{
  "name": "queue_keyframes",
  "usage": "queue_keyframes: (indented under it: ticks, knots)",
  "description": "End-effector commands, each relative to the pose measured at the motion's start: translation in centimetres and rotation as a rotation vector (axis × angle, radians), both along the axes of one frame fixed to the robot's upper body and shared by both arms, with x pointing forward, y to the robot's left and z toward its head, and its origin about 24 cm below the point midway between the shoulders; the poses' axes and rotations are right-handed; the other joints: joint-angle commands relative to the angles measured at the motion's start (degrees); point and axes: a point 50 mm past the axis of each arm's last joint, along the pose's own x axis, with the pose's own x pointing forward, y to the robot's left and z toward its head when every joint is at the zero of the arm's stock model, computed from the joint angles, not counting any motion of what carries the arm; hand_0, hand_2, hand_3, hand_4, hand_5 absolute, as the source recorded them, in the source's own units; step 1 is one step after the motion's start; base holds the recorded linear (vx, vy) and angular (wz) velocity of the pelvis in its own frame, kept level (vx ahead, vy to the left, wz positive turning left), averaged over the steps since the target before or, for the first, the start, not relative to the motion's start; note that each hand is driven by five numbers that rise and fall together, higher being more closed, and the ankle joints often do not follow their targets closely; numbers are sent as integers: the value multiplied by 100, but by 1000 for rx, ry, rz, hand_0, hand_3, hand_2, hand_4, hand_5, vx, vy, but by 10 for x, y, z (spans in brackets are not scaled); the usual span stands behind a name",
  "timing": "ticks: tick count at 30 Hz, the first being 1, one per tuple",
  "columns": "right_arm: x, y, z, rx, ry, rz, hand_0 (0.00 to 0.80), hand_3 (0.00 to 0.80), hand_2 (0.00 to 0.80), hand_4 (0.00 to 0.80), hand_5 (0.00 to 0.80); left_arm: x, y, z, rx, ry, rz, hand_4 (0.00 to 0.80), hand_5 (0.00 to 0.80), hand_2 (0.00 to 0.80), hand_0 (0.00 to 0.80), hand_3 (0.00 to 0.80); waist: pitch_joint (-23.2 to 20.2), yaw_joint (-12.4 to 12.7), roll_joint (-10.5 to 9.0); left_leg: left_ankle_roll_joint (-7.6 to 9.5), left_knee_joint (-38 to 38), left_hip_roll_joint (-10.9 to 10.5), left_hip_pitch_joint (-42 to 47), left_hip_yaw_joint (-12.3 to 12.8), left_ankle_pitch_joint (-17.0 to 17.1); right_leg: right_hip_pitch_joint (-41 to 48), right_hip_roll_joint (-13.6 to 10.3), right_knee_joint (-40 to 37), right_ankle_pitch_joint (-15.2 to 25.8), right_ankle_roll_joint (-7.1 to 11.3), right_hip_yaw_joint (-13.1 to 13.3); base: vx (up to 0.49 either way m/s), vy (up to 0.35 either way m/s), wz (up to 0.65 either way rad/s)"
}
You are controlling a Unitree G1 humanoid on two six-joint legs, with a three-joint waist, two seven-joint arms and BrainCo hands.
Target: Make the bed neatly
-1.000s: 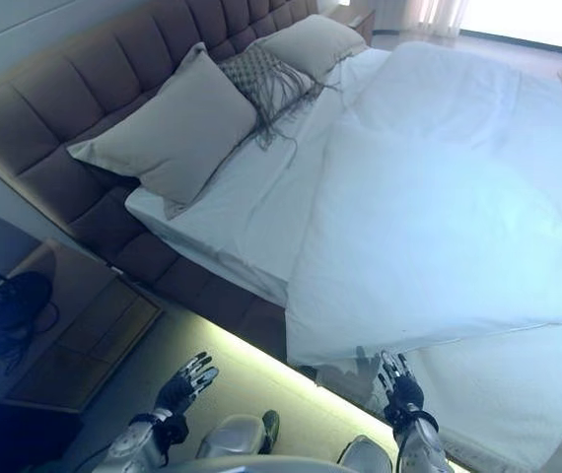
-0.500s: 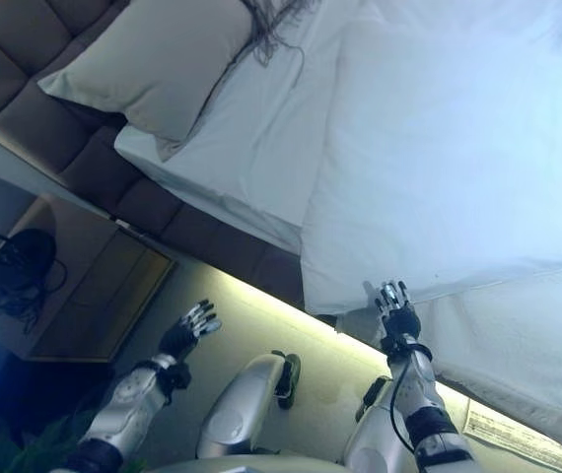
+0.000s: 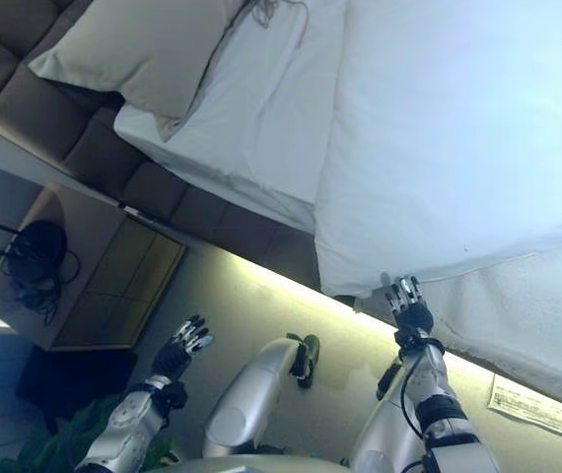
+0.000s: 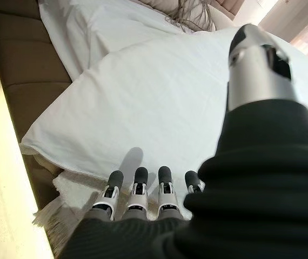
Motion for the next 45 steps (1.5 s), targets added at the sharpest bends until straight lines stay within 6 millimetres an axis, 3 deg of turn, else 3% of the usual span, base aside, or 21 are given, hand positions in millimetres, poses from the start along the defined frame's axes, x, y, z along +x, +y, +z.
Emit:
queue_keyframes:
  ticks: [1,4,8,14,23,26,36,45]
  knots:
    - [17,-15,19,174,-88,-74,0,0,0,0,0,9,-1,15,-34,-95,46,0,0,0,0,0,205,200,235,-101,-449,-100,-52,-402,500,-129,-35,278,665,144,66,-115,174,-20]
    - [29,-11,20,382,-104,-154,0,0,0,0,0,10,-9,8,-52,-89,68,0,0,0,0,0,293,189,343,-141,-590,-76,-161,-358,619,-268,-25,272,591,160,78,-68,127,-13]
    - [38,-25,29,436,-134,-239,0,0,0,0,0,9,-18,3,-86,-81,88,0,0,0,0,0,393,203,532,-215,-707,-101,-212,-303,711,-414,-113,250,621,183,109,-24,164,-4]
    - [43,-50,49,460,-274,-324,0,0,0,0,0,3,-24,0,-126,-73,90,0,0,0,0,0,439,158,631,-305,-858,-85,-228,-206,764,-502,-119,146,617,213,187,16,117,-6]
    - [44,-92,73,313,-229,-399,0,0,0,0,0,1,-25,0,-133,-70,105,0,0,0,0,0,493,205,725,-379,-1032,-98,-246,-196,869,-495,-156,-1,676,273,203,21,58,-9]
    - [49,-92,79,251,-209,-329,0,0,0,0,0,2,-27,0,-139,-68,111,0,0,0,0,0,543,224,775,-386,-1070,-102,-278,-204,907,-540,-164,2,669,285,209,-12,52,-4]
    - [73,-62,92,293,-262,-111,0,0,0,0,0,3,-33,0,-164,-68,92,0,0,0,0,0,615,297,880,-415,-1148,-149,-393,-195,1033,-684,-192,17,694,271,201,-2,33,1]
    - [82,-80,122,395,-347,-161,0,0,0,0,0,-6,-39,-8,-183,-30,108,0,0,0,0,0,639,318,1114,-465,-1096,-211,-671,-140,1152,-1073,-199,279,605,286,312,-17,71,2]
